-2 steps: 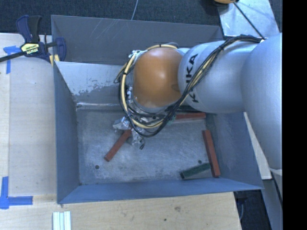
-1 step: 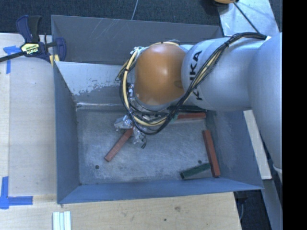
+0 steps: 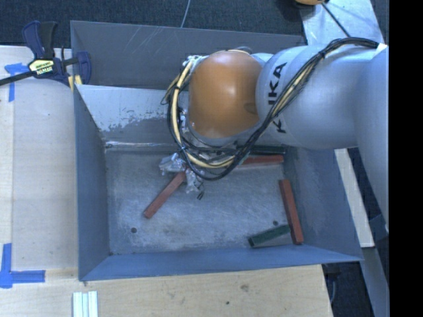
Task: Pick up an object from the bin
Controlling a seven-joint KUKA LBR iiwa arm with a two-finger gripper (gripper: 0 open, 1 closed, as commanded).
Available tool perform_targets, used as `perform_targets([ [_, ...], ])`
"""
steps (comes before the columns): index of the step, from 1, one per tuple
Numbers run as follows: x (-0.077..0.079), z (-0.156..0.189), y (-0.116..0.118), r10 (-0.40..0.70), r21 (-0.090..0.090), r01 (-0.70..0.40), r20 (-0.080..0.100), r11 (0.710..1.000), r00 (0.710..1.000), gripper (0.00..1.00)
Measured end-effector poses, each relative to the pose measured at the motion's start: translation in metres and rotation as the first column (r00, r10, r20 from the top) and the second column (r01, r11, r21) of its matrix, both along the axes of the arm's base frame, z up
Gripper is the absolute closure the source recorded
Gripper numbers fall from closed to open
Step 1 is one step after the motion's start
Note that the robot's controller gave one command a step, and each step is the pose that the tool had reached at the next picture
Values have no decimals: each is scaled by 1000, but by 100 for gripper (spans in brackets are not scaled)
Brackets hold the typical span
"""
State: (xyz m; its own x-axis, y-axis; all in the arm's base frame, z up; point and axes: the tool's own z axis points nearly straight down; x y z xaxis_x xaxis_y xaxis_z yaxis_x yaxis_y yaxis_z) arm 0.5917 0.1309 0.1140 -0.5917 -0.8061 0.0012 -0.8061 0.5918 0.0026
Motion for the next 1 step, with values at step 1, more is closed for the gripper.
perform_targets([
  [1, 2, 17, 0, -1, 1, 0, 7, 1000, 1000, 100],
])
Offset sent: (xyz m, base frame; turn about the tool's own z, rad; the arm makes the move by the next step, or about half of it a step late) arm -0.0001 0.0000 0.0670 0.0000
